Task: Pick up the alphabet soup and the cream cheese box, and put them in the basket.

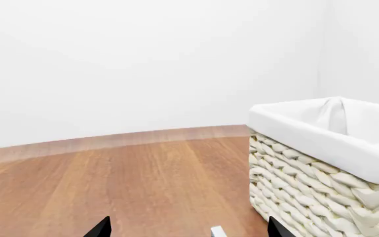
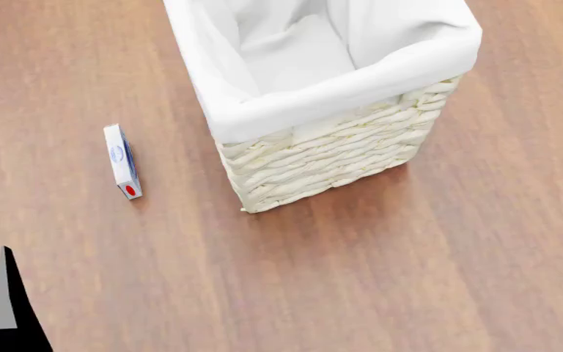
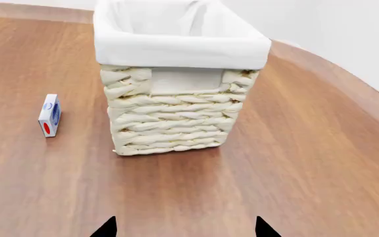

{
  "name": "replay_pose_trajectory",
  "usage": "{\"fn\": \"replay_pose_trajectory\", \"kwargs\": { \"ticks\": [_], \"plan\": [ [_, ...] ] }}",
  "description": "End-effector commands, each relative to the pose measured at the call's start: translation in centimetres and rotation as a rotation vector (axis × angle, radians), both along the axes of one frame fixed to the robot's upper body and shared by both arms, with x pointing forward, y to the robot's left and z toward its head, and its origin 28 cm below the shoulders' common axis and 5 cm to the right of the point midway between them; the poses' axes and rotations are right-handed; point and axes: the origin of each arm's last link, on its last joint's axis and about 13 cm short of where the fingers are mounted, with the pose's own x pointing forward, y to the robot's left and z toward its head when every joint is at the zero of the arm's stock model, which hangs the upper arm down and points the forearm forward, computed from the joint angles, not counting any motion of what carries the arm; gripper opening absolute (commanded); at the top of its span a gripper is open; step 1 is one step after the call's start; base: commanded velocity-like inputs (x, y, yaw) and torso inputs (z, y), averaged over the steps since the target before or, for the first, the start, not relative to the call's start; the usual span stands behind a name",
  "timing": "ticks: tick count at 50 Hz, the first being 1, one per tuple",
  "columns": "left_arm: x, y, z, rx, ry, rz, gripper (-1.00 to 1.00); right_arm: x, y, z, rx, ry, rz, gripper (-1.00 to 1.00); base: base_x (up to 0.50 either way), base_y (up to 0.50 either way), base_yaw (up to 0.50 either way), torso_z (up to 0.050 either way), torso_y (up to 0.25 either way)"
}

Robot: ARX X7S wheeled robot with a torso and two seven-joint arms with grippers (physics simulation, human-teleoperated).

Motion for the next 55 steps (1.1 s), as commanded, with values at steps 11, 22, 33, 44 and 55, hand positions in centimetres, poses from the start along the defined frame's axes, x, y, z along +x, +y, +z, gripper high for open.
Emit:
{"fn": "replay_pose_trajectory", "kwargs": {
  "ticks": [11,22,33,44,55],
  "plan": [
    [0.2,-0.1,-0.2,-0.003,0.006,-0.002,1.00,-1.2,-0.8,-1.4,0.017,0.189,-0.048,1.00,0.00,0.00,0.00,0.000,0.000],
    [0.2,-0.1,-0.3,0.000,0.010,-0.004,1.00,-1.6,-1.1,-1.4,0.078,0.261,-0.045,1.00,0.00,0.00,0.00,0.000,0.000],
    [0.2,-0.2,-0.6,0.007,0.019,-0.009,1.00,-1.7,-1.1,-2.6,0.100,0.298,-0.046,1.00,0.00,0.00,0.00,0.000,0.000],
    [0.2,-0.2,-0.5,0.004,0.020,-0.012,1.00,-1.5,-1.2,-3.2,0.124,0.313,-0.064,1.00,0.00,0.00,0.00,0.000,0.000],
    [0.1,-0.1,-0.6,0.000,0.021,-0.005,1.00,-0.8,-1.0,-3.8,0.130,0.320,-0.047,1.00,0.00,0.00,0.00,0.000,0.000]
  ]
}}
